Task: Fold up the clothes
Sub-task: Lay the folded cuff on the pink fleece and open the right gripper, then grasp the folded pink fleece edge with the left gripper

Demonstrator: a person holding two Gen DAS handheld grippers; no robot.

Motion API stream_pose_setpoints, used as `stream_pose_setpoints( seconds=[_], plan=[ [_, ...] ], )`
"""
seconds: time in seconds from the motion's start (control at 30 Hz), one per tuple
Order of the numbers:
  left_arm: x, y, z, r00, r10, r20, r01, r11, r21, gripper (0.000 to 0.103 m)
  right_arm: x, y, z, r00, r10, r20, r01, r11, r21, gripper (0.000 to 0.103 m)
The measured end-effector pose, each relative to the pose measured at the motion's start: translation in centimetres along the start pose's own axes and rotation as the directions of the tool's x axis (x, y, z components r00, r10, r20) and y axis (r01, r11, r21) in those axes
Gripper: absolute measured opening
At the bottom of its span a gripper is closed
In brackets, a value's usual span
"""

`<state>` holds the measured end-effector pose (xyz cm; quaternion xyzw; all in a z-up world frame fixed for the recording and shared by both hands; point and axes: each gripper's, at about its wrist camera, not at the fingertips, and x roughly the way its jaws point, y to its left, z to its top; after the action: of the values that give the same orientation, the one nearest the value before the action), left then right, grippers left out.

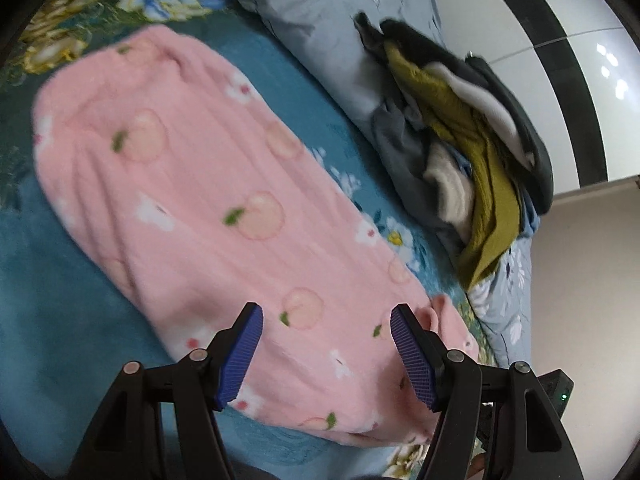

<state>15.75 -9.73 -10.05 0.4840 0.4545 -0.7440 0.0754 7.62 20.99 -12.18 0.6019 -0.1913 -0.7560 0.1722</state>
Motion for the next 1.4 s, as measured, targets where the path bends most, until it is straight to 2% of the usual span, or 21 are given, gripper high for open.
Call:
stream_pose_setpoints(
  seconds=[0.1, 0.17, 0.27, 0.37, 0.47, 0.53, 0.6, 0.7, 0.8, 0.97, 1.03, 1.07, 1.13, 1.23, 1.3, 1.37, 1.4],
  plan=[
    [2.5, -2.0, -1.1, 0.996, -0.039, -0.077, 0.042, 0.999, 0.028, 0.070, 0.0, -0.3, -0.7, 0.999, -0.012, -0.043, 0.011, 1.000, -0.030, 0.009],
    [4.4, -3.9, -2.0, 0.989, -0.062, -0.135, 0.072, 0.995, 0.070, 0.070, -0.3, -0.6, -0.8, 0.999, -0.015, -0.048, 0.013, 0.999, -0.049, 0.025],
    [6.5, -7.0, -3.7, 0.978, -0.071, -0.196, 0.104, 0.980, 0.167, 0.070, -2.8, -2.5, -0.3, 1.000, -0.015, 0.019, 0.014, 1.000, 0.005, 0.027],
    [9.4, -10.5, -5.9, 0.952, -0.091, -0.291, 0.171, 0.950, 0.261, 0.070, -5.2, -5.0, 0.2, 0.997, -0.022, 0.077, 0.016, 0.996, 0.084, 0.027],
    [12.4, -13.2, -8.3, 0.933, -0.042, -0.358, 0.178, 0.918, 0.355, 0.070, -6.8, -7.8, 0.1, 0.994, -0.030, 0.109, 0.012, 0.987, 0.159, 0.028],
    [14.0, -13.7, -9.6, 0.926, 0.000, -0.377, 0.155, 0.911, 0.382, 0.070, -7.5, -9.4, -0.3, 0.993, -0.032, 0.112, 0.010, 0.981, 0.195, 0.028],
    [15.3, -13.3, -10.2, 0.928, 0.058, -0.368, 0.096, 0.916, 0.389, 0.070, -7.7, -10.6, -0.8, 0.993, -0.036, 0.110, 0.012, 0.976, 0.217, 0.028],
    [15.7, -12.4, -10.2, 0.928, 0.047, -0.370, 0.086, 0.938, 0.336, 0.070, -7.7, -12.2, -1.6, 0.994, -0.032, 0.102, 0.005, 0.968, 0.251, 0.028],
    [15.1, -12.8, -10.2, 0.932, -0.005, -0.362, 0.123, 0.945, 0.304, 0.069, -7.4, -13.5, -1.9, 0.995, -0.018, 0.100, -0.011, 0.960, 0.278, 0.028],
    [15.8, -14.9, -11.1, 0.933, 0.059, -0.356, 0.094, 0.913, 0.397, 0.068, -8.1, -14.3, -2.3, 0.993, 0.005, 0.121, -0.040, 0.956, 0.289, 0.028],
    [15.9, -14.9, -11.3, 0.935, 0.069, -0.347, 0.080, 0.914, 0.398, 0.065, -8.4, -14.6, -2.4, 0.992, 0.013, 0.129, -0.050, 0.955, 0.292, 0.028],
    [15.6, -14.9, -11.4, 0.940, 0.074, -0.334, 0.069, 0.915, 0.397, 0.065, -8.5, -14.7, -2.5, 0.991, 0.017, 0.133, -0.055, 0.954, 0.293, 0.028],
    [15.0, -15.0, -11.4, 0.945, 0.041, -0.325, 0.096, 0.914, 0.393, 0.063, -8.8, -15.0, -2.6, 0.990, 0.025, 0.141, -0.066, 0.953, 0.296, 0.028],
    [14.1, -15.6, -11.5, 0.960, 0.095, -0.262, 0.033, 0.894, 0.447, 0.063, -9.1, -15.6, -2.9, 0.988, 0.034, 0.151, -0.080, 0.949, 0.304, 0.028],
    [12.8, -15.9, -11.2, 0.973, 0.102, -0.208, 0.007, 0.886, 0.464, 0.063, -9.4, -15.9, -3.3, 0.987, 0.038, 0.158, -0.087, 0.945, 0.314, 0.028],
    [11.2, -16.4, -11.3, 0.984, 0.056, -0.169, 0.035, 0.871, 0.490, 0.063, -9.7, -16.2, -3.5, 0.985, 0.041, 0.166, -0.092, 0.944, 0.317, 0.028],
    [11.4, -16.8, -11.4, 0.982, 0.049, -0.182, 0.051, 0.861, 0.505, 0.064, -9.8, -16.3, -3.6, 0.984, 0.042, 0.170, -0.096, 0.943, 0.318, 0.028]
  ],
)
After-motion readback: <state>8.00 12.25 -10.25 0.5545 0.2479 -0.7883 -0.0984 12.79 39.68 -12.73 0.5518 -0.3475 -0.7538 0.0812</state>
